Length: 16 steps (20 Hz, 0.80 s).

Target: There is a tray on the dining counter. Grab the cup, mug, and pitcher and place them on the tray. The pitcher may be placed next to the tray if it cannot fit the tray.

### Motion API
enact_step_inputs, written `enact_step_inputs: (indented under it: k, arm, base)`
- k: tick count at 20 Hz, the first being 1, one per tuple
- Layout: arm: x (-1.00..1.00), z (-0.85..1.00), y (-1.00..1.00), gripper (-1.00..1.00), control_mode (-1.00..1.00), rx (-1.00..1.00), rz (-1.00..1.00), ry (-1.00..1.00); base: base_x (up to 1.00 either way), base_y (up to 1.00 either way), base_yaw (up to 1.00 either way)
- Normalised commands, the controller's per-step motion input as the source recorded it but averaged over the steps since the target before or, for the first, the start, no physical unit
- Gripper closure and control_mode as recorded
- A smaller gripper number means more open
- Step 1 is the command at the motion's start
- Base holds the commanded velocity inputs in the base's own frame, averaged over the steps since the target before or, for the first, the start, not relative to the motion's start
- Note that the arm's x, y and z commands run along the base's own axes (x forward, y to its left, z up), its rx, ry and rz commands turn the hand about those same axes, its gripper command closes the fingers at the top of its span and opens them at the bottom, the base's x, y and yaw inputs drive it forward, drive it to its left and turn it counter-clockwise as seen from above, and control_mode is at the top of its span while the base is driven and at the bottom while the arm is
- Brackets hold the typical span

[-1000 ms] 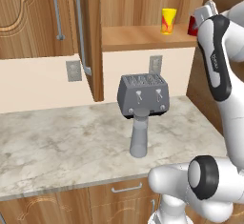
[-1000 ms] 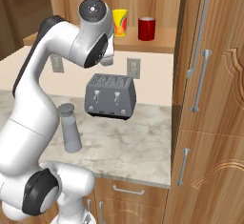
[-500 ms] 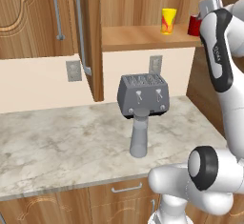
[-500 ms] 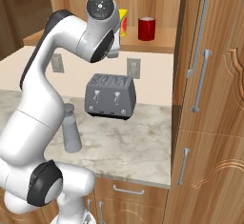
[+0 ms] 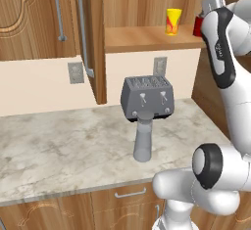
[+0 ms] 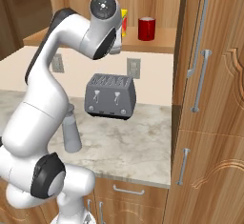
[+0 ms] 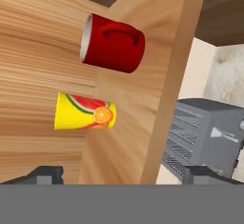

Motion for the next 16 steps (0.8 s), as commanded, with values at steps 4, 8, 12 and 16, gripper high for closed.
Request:
enact_step_inputs:
  k: [4, 8, 12, 16]
  arm:
    - [0.31, 0.0, 0.0, -1.0, -1.0, 0.0, 0.0, 0.0]
    - [0.42, 0.01, 0.0, -1.0, -1.0, 0.0, 0.0, 0.0]
    - [0.38, 0.04, 0.0, -1.0, -1.0, 0.0, 0.0, 0.0]
    - [0.39, 0.06, 0.0, -1.0, -1.0, 0.0, 0.0, 0.0]
  base:
    - [0.0, 0.0, 0.0]
    - [0.0, 0.0, 0.0]
    - [0.0, 0.0, 0.0]
    - [0.0, 0.0, 0.0]
